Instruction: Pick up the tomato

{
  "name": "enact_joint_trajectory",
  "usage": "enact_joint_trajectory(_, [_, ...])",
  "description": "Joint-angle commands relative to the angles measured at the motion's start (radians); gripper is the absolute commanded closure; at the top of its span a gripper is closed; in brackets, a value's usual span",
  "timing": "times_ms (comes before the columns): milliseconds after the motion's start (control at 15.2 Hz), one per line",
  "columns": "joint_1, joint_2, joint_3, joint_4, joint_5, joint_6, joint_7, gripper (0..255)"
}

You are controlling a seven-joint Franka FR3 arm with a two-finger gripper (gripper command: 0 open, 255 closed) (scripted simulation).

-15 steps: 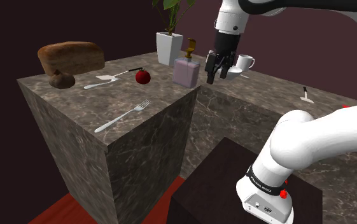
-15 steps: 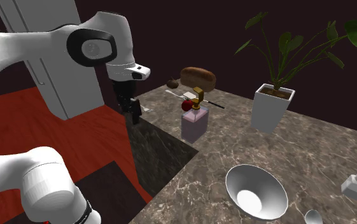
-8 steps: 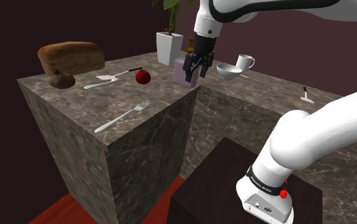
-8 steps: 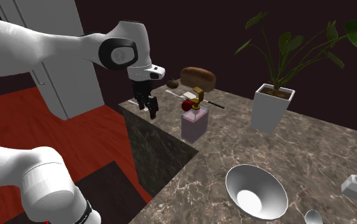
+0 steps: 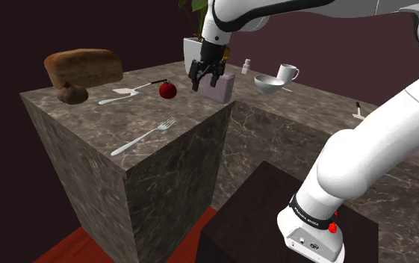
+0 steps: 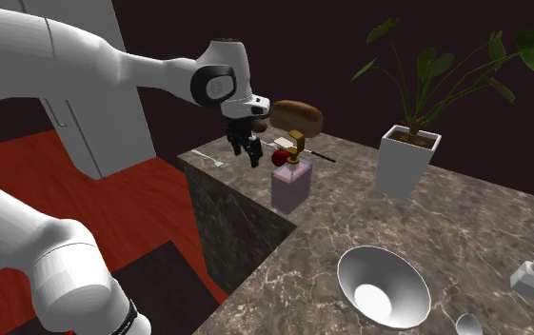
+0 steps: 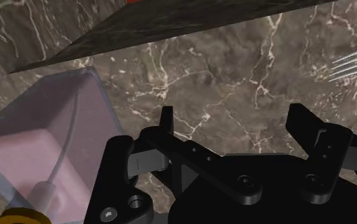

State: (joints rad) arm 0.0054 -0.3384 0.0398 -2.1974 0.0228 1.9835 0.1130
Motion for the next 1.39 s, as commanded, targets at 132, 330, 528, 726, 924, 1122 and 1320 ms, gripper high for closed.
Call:
enact_joint_trajectory(132, [0.000,0.137,0.005,0.096,-0.003,0.081,0.010,0])
enact_joint_trajectory(330, [0.001,0.239,0.009,0.187,-0.007,0.120,0.020,0])
enact_joint_trajectory(528, [0.002,0.341,0.012,0.290,-0.012,0.149,0.029,0])
enact_joint_trajectory(726, [0.005,0.437,0.013,0.398,-0.018,0.165,0.038,0])
enact_joint_trajectory(924, [0.005,0.444,0.013,0.366,-0.019,0.204,0.038,0])
enact_joint_trajectory(1122, [0.005,0.453,0.013,0.336,-0.019,0.242,0.038,0])
enact_joint_trajectory(1320, [0.005,0.458,0.013,0.321,-0.019,0.262,0.038,0])
